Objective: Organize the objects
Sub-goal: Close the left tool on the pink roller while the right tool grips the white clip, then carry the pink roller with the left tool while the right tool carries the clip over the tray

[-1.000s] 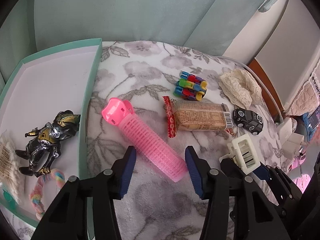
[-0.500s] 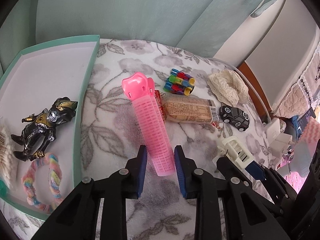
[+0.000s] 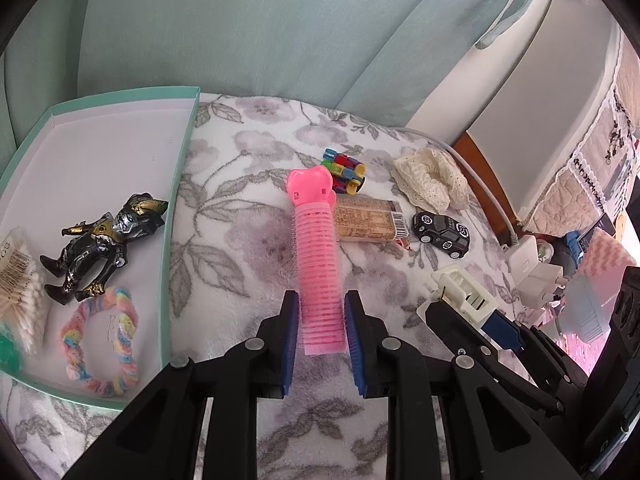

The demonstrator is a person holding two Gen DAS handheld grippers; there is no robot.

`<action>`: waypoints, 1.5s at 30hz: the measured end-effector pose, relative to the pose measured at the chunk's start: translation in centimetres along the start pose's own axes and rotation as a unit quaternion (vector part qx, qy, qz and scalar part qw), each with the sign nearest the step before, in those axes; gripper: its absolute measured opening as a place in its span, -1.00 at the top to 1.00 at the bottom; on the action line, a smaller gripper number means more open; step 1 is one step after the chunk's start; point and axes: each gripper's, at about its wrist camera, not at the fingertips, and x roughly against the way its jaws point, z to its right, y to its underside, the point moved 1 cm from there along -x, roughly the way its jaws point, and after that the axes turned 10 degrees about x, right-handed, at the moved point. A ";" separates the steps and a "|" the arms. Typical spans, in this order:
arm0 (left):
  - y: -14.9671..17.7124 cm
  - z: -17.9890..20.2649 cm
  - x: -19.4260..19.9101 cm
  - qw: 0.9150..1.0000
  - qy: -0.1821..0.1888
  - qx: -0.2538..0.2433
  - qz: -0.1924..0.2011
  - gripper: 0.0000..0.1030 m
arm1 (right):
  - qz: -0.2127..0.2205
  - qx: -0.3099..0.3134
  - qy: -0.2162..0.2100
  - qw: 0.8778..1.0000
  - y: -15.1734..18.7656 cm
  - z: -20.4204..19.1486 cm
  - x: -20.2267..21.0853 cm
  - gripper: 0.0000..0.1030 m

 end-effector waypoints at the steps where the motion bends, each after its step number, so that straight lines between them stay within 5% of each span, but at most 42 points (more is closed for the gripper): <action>1: 0.0 0.1 0.3 1.000 0.002 -0.001 0.003 0.54 | 0.003 0.000 0.001 1.000 -0.1 -0.1 0.2 0.06; 18: -0.1 -2.4 4.5 0.999 0.006 0.017 0.044 0.54 | 0.018 0.026 0.000 1.000 -1.2 -2.7 1.6 0.06; 45: -4.2 -17.5 10.9 0.982 -0.068 0.124 0.126 0.54 | 0.032 0.120 -0.051 0.991 -6.9 -14.4 -1.7 0.07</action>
